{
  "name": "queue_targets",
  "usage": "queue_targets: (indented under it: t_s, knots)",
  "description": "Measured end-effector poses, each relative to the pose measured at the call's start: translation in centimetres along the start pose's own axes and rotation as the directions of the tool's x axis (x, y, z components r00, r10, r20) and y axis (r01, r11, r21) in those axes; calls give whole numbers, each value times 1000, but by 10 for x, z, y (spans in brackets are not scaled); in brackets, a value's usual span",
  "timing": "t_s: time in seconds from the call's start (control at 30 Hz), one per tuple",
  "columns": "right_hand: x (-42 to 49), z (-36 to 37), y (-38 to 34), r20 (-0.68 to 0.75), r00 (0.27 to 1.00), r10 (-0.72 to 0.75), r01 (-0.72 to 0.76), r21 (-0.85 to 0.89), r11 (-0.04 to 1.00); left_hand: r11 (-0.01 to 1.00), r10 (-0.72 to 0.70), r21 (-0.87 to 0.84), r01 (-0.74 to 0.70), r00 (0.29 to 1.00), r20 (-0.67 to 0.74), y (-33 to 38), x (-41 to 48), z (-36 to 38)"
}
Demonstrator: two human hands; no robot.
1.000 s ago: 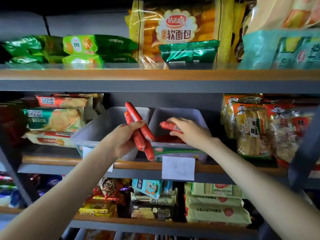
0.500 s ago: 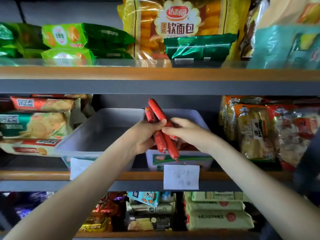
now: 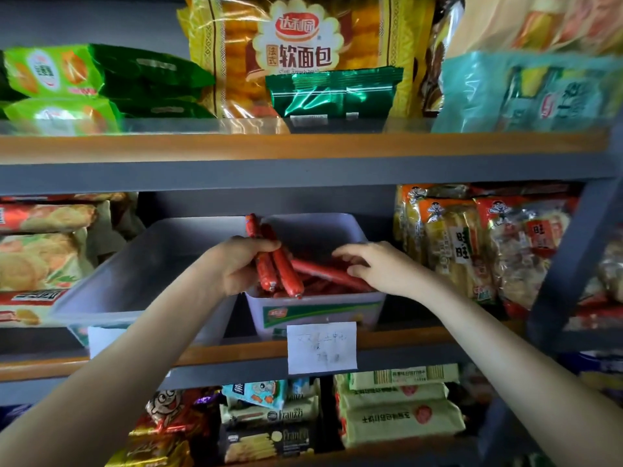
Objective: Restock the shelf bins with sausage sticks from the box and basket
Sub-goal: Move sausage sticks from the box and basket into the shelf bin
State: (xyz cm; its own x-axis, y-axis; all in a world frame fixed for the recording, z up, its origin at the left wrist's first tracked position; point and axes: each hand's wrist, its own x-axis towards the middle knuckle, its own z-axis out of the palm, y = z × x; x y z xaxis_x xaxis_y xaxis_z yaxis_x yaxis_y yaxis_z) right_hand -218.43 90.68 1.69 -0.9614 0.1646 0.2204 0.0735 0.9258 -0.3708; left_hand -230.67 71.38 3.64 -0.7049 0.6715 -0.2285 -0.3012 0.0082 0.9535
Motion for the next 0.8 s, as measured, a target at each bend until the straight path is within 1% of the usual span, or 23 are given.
queue_targets:
  t_s: [0.1,0.17,0.23,0.27,0.37,0.4,0.43,0.47,0.5,0.53,0.57,0.6,0.67,0.7,0.73,0.77,0.8]
  knots:
    - [1,-4,4,-43,999,-19,22,67,997,996,65,-68,-66,998,-14,7,1,-6]
    - [3,-5,5,-111,994,-17,31,133,991,993,105,-45,-106,994,-26,13,2,-4]
    - [4,-7,0,-163,986,-19,49,179,983,985,166,45,-165,986,-22,19,3,0]
    - [4,-7,-2,-186,982,-24,61,197,979,970,214,117,-212,977,-12,20,4,4]
    - [2,-6,-7,-263,964,-37,96,214,972,875,330,358,-325,943,47,21,4,23]
    - [1,-5,-7,-290,956,-37,104,217,971,824,354,450,-345,933,67,19,5,31]
    - [-1,-5,-5,-309,951,-29,103,226,969,733,395,574,-365,915,78,19,7,39]
    - [-3,-5,-3,-318,948,-15,95,240,966,594,444,714,-371,891,93,20,9,46]
    - [-4,-4,0,-318,948,-1,84,246,966,428,496,831,-356,861,114,20,10,52]
    - [-6,-4,2,-313,950,10,68,239,969,268,542,904,-334,828,145,21,11,57]
    - [-8,-4,5,-308,951,20,52,223,973,143,563,936,-322,804,190,22,11,61]
    - [-9,-3,7,-304,952,28,35,198,980,49,555,948,-315,797,236,21,11,66]
    - [-13,-3,13,-290,956,38,-1,126,992,-87,440,945,-316,839,322,15,9,70]
    - [-16,-3,17,-278,960,42,-18,88,996,-128,327,935,-330,876,354,9,9,69]
    - [-19,-2,20,-269,962,49,-36,54,998,-145,204,925,-352,904,376,2,11,66]
    - [-23,-1,24,-270,961,57,-51,28,998,-152,95,916,-371,917,387,-4,13,60]
    - [-27,1,27,-279,958,61,-60,10,998,-151,17,916,-372,925,379,-9,15,54]
